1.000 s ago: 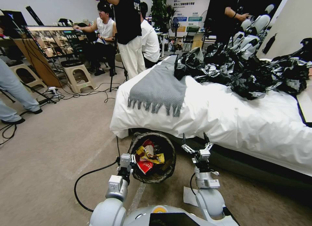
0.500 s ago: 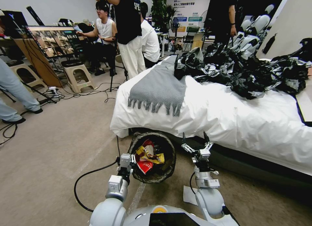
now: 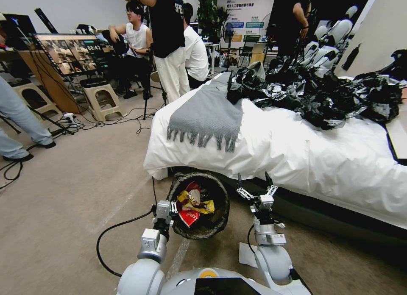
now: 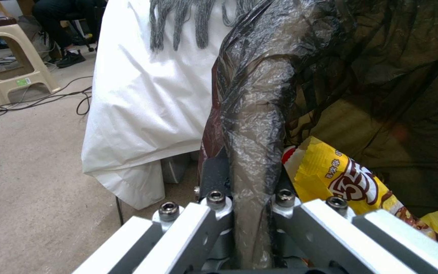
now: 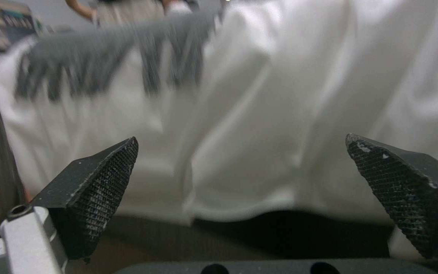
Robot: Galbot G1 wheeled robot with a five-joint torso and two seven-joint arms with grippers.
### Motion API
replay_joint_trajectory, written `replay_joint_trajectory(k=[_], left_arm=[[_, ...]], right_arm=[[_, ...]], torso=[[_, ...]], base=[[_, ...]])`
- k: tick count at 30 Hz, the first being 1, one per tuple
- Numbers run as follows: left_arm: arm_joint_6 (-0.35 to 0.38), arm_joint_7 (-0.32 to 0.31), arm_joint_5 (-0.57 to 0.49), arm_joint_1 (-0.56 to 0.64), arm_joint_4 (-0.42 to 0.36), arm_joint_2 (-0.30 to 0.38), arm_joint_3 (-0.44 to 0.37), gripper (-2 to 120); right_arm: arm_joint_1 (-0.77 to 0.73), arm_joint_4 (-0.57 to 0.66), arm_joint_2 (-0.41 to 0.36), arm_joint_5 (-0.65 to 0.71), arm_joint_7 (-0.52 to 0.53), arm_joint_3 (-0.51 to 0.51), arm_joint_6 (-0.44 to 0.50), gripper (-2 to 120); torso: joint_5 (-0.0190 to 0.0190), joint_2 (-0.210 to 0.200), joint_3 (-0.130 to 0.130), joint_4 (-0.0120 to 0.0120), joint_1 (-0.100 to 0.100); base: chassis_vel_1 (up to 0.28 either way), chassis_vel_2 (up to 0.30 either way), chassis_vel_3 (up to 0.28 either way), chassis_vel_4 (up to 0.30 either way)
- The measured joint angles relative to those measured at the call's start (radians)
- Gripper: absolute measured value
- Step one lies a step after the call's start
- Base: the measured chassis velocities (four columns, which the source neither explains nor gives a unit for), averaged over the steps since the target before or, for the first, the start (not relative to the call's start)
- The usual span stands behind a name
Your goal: Pick up the trash bin, then pick up the garbage from the floor and place it into the trash bin.
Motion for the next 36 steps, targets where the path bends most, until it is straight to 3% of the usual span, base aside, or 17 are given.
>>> replay_joint_trajectory(k=[2, 3, 5, 9, 15, 27, 36], left_arm=[[0.0, 0.0, -0.001, -0.001, 0.0, 0.0, 0.0, 0], [0.0, 0.0, -0.001, -0.001, 0.0, 0.0, 0.0, 0], [0.0, 0.0, -0.003, -0.001, 0.001, 0.0, 0.0, 0], [0.0, 0.0, -0.003, -0.003, 0.001, 0.0, 0.0, 0], [0.0, -0.001, -0.002, 0.0, 0.003, -0.002, 0.004, 0], [-0.001, -0.001, -0.001, 0.003, 0.003, 0.003, 0.007, 0], [-0.001, 0.0, -0.004, 0.001, 0.003, 0.01, 0.007, 0]], right_arm=[[-0.029, 0.014, -0.044, 0.048, 0.055, -0.018, -0.089, 100], [-0.029, 0.014, -0.044, 0.048, 0.055, -0.018, -0.089, 100], [-0.054, 0.035, -0.116, 0.118, 0.103, -0.026, -0.195, 100], [-0.068, 0.045, -0.172, 0.169, 0.124, -0.031, -0.259, 100], [-0.102, 0.063, -0.288, 0.348, 0.181, -0.04, -0.411, 100], [-0.147, 0.024, -0.364, 0.46, 0.183, -0.043, -0.48, 100], [-0.115, -0.084, -0.392, 0.52, 0.085, -0.056, -0.537, 100]], torso=[[0.0, 0.0, 0.0, -0.0002, 0.0], [0.0, 0.0, 0.0, -0.0002, 0.0], [0.0, 0.0, 0.0, 0.0, 0.0], [-0.0001, 0.0, 0.0, 0.0001, 0.0], [0.0, 0.0, 0.0, 0.0001, 0.0], [-0.0001, 0.0, 0.0, 0.0001, 0.0], [-0.0001, 0.0, 0.0, 0.0, 0.0]], base=[[0.0, 0.0, 0.0, 0.0], [0.0, 0.0, 0.0, 0.0], [0.0, 0.0, 0.0, 0.0], [0.0, 0.0, 0.0, 0.0], [0.0, 0.0, 0.0, 0.0], [0.0, 0.0, 0.0, 0.0], [0.0, 0.0, 0.0, 0.0]])
